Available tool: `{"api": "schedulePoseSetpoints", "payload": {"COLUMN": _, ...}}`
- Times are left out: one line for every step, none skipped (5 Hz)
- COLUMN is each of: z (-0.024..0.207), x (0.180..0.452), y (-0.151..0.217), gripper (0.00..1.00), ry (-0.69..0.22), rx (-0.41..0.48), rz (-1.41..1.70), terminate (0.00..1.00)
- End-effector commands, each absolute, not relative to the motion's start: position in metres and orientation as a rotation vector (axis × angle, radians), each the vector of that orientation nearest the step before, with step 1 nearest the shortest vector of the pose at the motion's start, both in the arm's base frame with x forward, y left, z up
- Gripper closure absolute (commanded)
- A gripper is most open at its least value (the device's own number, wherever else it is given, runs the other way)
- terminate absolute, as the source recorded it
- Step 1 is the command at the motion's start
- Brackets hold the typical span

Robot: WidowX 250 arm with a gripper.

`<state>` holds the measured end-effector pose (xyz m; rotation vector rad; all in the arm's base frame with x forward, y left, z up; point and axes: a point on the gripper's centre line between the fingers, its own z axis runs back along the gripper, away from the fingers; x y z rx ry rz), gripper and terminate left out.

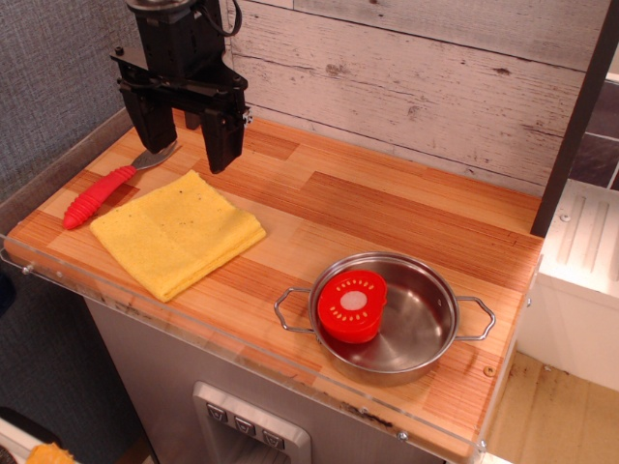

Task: Move the yellow cloth from left side of the table to center of the table.

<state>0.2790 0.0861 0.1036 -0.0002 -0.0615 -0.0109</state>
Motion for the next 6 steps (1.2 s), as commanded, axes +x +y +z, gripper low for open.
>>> {"api": "schedulePoseSetpoints", "payload": {"z": 0.104, "x": 0.279, "y": 0.086, "gripper": 0.00, "ry": -0.061, "rx": 0.000, "rz": -0.011, "terminate": 0.00}}
{"api": "schedulePoseSetpoints", "payload": {"z": 0.093, "x": 0.274, "y": 0.111, "gripper": 0.00, "ry": -0.060, "rx": 0.002, "rz": 0.025, "terminate": 0.00}}
{"api": "schedulePoseSetpoints", "payload": {"z": 0.079, "x": 0.270, "y": 0.129, "gripper": 0.00, "ry": -0.050, "rx": 0.022, "rz": 0.034, "terminate": 0.00}}
{"api": "schedulePoseSetpoints", "payload": {"z": 0.062, "x": 0.269, "y": 0.140, "gripper": 0.00, "ry": -0.041, "rx": 0.067, "rz": 0.028, "terminate": 0.00}}
{"api": "schedulePoseSetpoints", "payload": {"z": 0.038, "x": 0.272, "y": 0.131, "gripper": 0.00, "ry": -0.037, "rx": 0.049, "rz": -0.025, "terminate": 0.00}}
{"api": "schedulePoseSetpoints", "payload": {"z": 0.024, "x": 0.275, "y": 0.121, "gripper": 0.00, "ry": -0.058, "rx": 0.065, "rz": -0.067, "terminate": 0.00}}
